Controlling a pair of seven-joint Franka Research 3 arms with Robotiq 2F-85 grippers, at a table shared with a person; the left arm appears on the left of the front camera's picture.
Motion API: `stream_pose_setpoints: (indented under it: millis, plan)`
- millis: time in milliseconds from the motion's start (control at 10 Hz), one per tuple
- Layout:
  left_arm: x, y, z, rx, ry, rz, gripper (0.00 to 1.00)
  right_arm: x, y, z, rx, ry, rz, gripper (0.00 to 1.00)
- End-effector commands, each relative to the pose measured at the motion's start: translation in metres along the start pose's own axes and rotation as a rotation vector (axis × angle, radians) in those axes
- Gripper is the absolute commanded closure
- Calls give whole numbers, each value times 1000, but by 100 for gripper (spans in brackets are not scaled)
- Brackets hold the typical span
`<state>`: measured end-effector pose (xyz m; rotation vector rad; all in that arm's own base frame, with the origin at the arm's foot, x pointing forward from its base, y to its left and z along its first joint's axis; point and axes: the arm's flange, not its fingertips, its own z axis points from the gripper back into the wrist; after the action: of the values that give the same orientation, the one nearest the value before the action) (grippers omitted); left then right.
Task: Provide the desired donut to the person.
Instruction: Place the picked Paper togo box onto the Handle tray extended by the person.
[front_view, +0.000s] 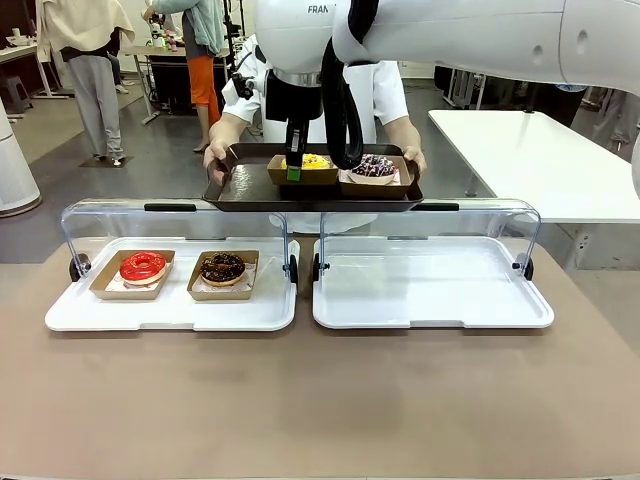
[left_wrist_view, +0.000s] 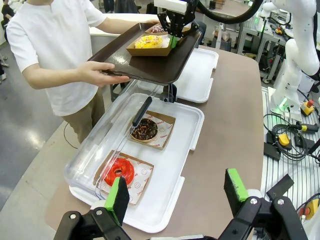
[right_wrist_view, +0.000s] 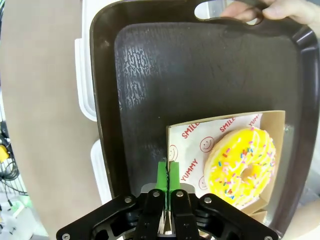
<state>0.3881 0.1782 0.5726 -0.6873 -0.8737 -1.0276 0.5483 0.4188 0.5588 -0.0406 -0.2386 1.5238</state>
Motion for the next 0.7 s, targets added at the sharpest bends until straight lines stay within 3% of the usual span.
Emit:
stream_pose_setpoints:
  millis: [0, 400, 500, 600]
  plan:
    - [1, -1, 1, -3, -2, -3, 0, 5, -8, -2, 52, -7, -42, 99]
    - [1, -1, 1, -3, -2, -3, 0, 12, -8, 2, 53, 2, -18, 99]
    - [1, -1, 1, -3, -2, -3, 0, 13, -7, 3, 49, -1, -8, 39]
    - [1, -1, 1, -3, -2, -3, 0, 13, -7, 5, 48, -5, -12, 39]
